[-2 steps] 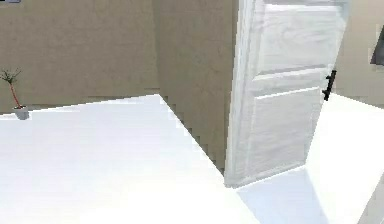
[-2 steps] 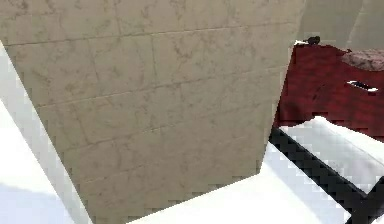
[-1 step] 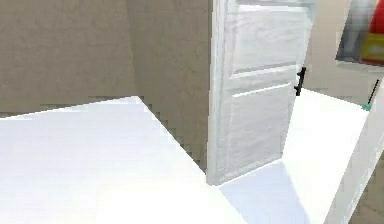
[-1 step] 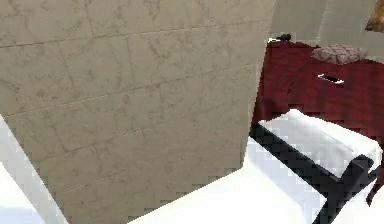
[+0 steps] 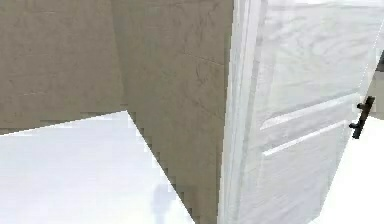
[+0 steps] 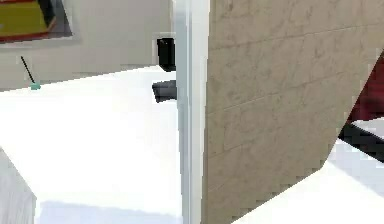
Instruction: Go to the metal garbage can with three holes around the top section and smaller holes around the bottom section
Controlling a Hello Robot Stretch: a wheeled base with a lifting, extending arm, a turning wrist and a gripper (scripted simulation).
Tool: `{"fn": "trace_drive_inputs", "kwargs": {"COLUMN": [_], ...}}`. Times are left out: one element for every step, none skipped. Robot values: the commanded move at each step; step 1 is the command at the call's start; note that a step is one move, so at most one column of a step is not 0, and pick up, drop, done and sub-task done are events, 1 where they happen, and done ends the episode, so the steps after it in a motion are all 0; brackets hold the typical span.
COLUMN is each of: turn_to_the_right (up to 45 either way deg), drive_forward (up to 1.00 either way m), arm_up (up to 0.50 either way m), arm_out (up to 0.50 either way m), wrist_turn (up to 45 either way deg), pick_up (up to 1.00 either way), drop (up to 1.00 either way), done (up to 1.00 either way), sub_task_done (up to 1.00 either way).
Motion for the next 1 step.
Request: {"fn": "trace_drive_inputs", "kwargs": {"turn_to_the_right": [45.0], "drive_forward": [0.0], "arm_up": [0.0], "arm_out": [0.0], "wrist_turn": [0.0], "pick_up": [0.0], "drop": [0.0], "done": [0.0], "sub_task_done": [0.0]}}
